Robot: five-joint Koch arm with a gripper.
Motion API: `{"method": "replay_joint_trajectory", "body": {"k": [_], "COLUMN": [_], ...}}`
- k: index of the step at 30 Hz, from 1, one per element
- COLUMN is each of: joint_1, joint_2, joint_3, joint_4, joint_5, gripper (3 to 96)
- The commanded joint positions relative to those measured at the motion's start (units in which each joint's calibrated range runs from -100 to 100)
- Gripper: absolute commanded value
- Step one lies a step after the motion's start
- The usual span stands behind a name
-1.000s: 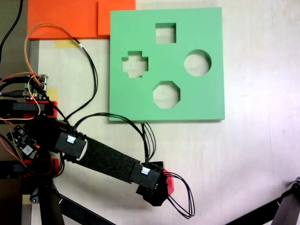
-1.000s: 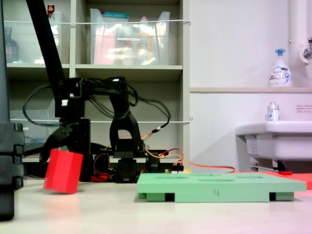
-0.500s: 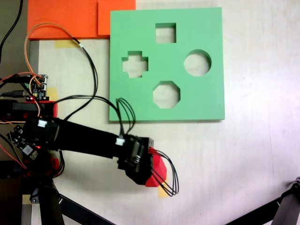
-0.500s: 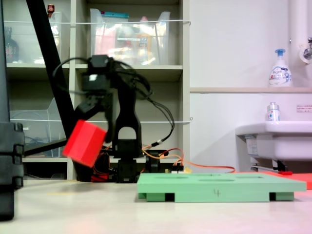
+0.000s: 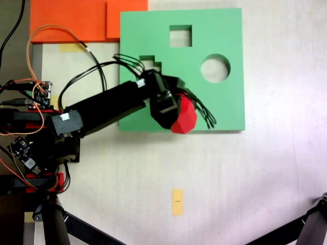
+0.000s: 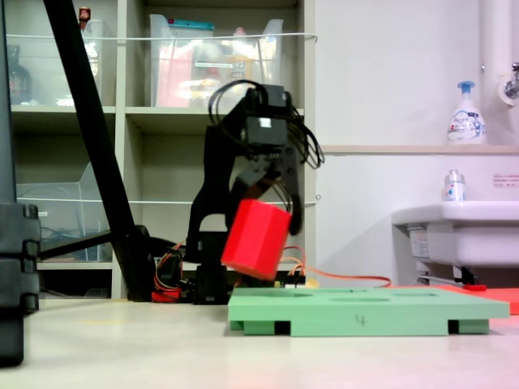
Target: Put the octagonal pillar block into the corresponding hole
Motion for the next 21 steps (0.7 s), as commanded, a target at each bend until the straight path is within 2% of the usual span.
{"method": "replay_joint_trajectory", "body": {"k": [1,21], "joint_1": [1.90,3.91], "joint_2": [6.62,15.70], "joint_3": [9.74,11.23], "joint_4": [-1.37,-1.37], "joint_5": [1.03,0.54], "gripper": [33.8,33.6]}}
